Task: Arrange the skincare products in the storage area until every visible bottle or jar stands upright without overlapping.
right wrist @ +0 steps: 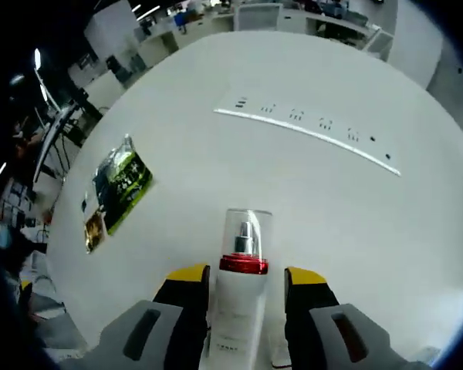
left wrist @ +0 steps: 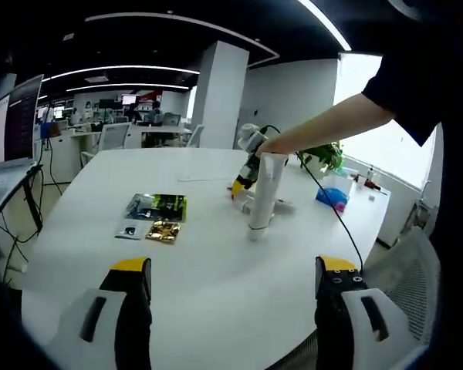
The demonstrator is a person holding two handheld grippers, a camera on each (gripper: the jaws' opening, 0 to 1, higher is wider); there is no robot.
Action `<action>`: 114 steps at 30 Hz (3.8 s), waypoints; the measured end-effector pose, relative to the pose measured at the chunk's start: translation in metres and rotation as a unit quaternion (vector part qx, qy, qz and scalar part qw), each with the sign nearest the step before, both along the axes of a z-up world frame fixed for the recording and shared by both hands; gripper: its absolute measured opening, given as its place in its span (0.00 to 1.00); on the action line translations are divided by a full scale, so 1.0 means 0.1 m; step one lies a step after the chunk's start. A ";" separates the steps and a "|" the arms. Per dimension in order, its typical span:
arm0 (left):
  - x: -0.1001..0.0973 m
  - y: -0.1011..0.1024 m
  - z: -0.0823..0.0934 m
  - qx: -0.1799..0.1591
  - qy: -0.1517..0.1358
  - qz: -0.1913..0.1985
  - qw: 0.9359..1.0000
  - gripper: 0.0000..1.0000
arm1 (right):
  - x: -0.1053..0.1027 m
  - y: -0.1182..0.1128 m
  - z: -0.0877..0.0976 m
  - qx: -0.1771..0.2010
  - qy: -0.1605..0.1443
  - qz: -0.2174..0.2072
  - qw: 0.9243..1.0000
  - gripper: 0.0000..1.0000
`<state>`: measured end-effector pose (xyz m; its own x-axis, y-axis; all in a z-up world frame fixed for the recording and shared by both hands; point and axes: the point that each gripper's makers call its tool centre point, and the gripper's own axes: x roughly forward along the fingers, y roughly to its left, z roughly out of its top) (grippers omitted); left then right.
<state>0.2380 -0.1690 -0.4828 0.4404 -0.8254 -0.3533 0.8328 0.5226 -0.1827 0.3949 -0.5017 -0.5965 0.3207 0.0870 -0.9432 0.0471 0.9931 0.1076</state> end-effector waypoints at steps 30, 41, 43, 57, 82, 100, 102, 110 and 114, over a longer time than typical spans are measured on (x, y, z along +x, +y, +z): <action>0.02 0.03 -0.01 0.000 -0.001 0.009 1.000 0.79 | 0.00 -0.11 -0.27 -0.053 0.076 -0.016 0.996 0.23; 0.01 0.01 -0.01 0.003 -0.003 0.004 1.000 0.79 | -0.16 -0.07 -0.21 -0.038 0.052 -0.009 0.998 0.21; 0.00 0.01 -0.01 0.004 -0.004 0.001 1.000 0.79 | -0.17 -0.09 -0.17 -0.034 0.044 -0.009 0.998 0.21; -0.03 -0.01 0.01 0.000 -0.006 -0.012 1.000 0.78 | -0.30 -0.20 0.55 0.007 -0.086 -0.059 0.994 0.20; -0.12 -0.06 0.01 0.005 -0.030 -0.047 0.998 0.78 | -0.87 -0.02 1.49 -0.012 -0.210 -0.055 0.976 0.19; -0.20 -0.12 -0.02 0.016 -0.039 -0.072 0.997 0.78 | -1.24 0.32 2.46 -0.026 -0.298 -0.017 0.954 0.19; -0.21 -0.12 -0.01 0.016 -0.039 -0.073 0.996 0.78 | -1.22 0.34 2.65 -0.022 -0.312 -0.012 0.950 0.19; -0.26 -0.24 0.06 0.009 -0.046 -0.091 0.995 0.80 | -1.29 0.60 3.09 -0.014 -0.350 0.017 0.936 0.19; -0.29 -0.41 0.19 -0.009 -0.049 -0.097 0.994 0.80 | -1.37 0.75 3.22 -0.016 -0.361 0.033 0.932 0.19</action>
<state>0.2088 -0.2095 -0.4638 0.3036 -0.9040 -0.3009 0.9319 0.3476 -0.1040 0.2578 -0.4266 -0.2746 0.8677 0.1037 -0.4862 -0.0864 0.9946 0.0580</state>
